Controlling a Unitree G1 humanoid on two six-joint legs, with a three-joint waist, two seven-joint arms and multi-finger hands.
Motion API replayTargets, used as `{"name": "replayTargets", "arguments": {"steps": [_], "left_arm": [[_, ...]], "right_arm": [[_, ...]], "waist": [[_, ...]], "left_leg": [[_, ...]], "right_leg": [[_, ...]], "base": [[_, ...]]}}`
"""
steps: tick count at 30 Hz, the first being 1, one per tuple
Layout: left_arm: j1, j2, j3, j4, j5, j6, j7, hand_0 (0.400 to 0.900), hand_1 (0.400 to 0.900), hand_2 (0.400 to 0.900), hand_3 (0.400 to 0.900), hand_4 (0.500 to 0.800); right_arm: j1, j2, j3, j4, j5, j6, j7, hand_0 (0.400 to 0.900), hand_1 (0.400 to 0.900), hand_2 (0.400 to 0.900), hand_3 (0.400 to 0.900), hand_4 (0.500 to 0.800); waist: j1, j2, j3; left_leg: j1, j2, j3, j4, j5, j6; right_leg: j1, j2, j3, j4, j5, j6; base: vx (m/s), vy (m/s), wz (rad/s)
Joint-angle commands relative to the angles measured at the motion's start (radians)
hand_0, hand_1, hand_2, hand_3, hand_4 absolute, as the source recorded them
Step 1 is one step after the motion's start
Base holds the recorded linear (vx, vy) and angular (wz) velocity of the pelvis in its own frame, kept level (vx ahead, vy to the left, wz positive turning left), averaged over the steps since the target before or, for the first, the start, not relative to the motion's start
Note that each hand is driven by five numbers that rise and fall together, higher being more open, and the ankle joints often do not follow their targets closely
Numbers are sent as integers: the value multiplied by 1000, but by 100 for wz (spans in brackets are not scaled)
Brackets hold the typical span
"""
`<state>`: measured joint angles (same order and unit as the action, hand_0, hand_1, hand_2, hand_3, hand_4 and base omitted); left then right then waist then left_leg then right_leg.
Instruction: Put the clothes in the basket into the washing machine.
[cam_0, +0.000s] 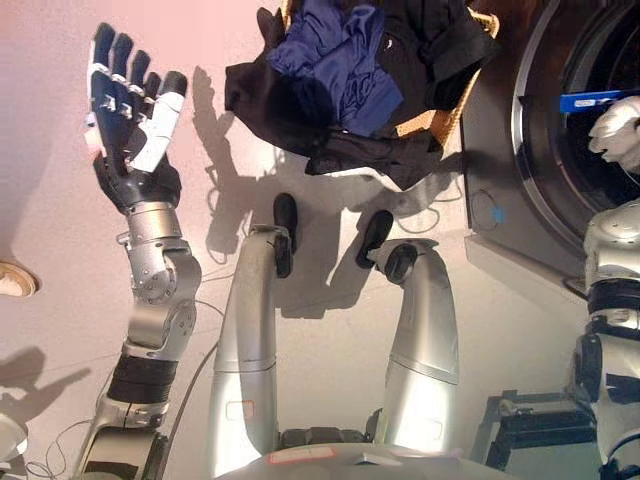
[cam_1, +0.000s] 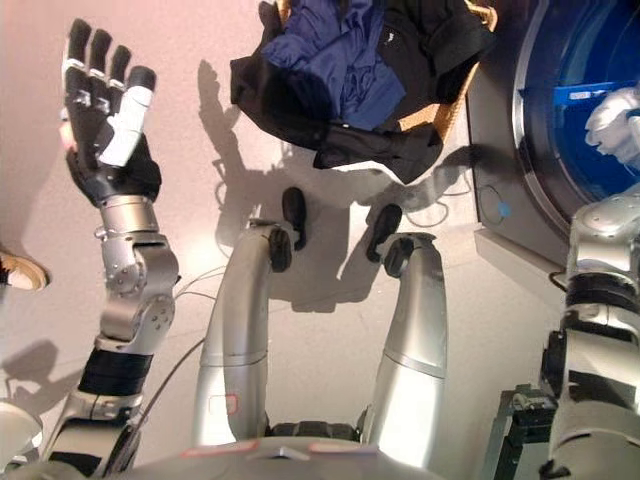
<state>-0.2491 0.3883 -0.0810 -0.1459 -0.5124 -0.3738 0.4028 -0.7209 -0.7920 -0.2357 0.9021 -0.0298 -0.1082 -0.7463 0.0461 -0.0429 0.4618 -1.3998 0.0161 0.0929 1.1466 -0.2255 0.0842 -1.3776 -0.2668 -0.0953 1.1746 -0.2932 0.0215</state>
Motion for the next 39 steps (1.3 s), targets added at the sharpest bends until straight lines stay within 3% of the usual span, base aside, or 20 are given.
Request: {"name": "replayTargets", "arguments": {"steps": [1, 4, 14, 22, 30, 35, 39], "left_arm": [[39, -8, -25, -18, 24, -102, -34, 900, 900, 900, 900, 800], [38, -1, -42, -24, 17, -103, -48, 900, 900, 900, 900, 800], [48, 0, -36, -22, 16, -108, -44, 900, 900, 900, 900, 800], [40, -11, -25, -20, 31, -112, -36, 900, 900, 900, 900, 800], [35, -52, 5, -12, 47, -106, -14, 900, 900, 900, 900, 800], [47, -69, 23, -6, 49, -95, -1, 900, 900, 900, 900, 800], [76, -66, 34, -5, 54, -90, 10, 900, 900, 900, 900, 800]], "right_arm": [[24, -132, 105, 94, 21, -32, -44, 900, 900, 900, 900, 800], [-43, -156, 164, 170, 52, -32, -11, 900, 900, 900, 900, 800], [-88, -179, 224, 163, 9, -16, -35, 900, 900, 900, 900, 800], [-42, -150, 223, -2, -109, -10, -82, 900, 900, 900, 900, 800], [128, 61, 84, -389, -146, -84, -76, 900, 900, 900, 900, 800], [302, 274, 26, -644, -140, -145, -11, 900, 900, 900, 900, 800], [405, 377, 26, -793, -129, -184, 42, 900, 900, 900, 900, 800]], "waist": [[-33, 29, -216], [-24, 31, -216], [-17, 39, -217], [-24, 40, -212], [-54, 37, -199], [-83, 28, -188], [-101, 25, -188]], "left_leg": [[-58, -10, -140, -35, -18, -75], [-61, -8, -139, -31, -18, -76], [-69, -9, -134, -21, -14, -76], [-74, -9, -135, -14, -13, -74], [-73, -6, -133, -13, -9, -76], [-57, 0, -129, -25, -8, -74], [-46, 5, -123, -35, -6, -73]], "right_leg": [[-71, 34, -41, -23, 39, 42], [-74, 30, -39, -19, 42, 43], [-83, 27, -34, -6, 41, 44], [-85, 30, -30, -1, 47, 45], [-80, 37, -25, -7, 53, 47], [-56, 50, -23, -25, 61, 47], [-43, 60, -23, -46, 66, 45]], "base": [[0, 0, 0], [0, 0, 0], [0, 0, 0], [-1, 3, 0], [0, 8, -2], [-15, 26, -8], [-29, 25, -8]]}}
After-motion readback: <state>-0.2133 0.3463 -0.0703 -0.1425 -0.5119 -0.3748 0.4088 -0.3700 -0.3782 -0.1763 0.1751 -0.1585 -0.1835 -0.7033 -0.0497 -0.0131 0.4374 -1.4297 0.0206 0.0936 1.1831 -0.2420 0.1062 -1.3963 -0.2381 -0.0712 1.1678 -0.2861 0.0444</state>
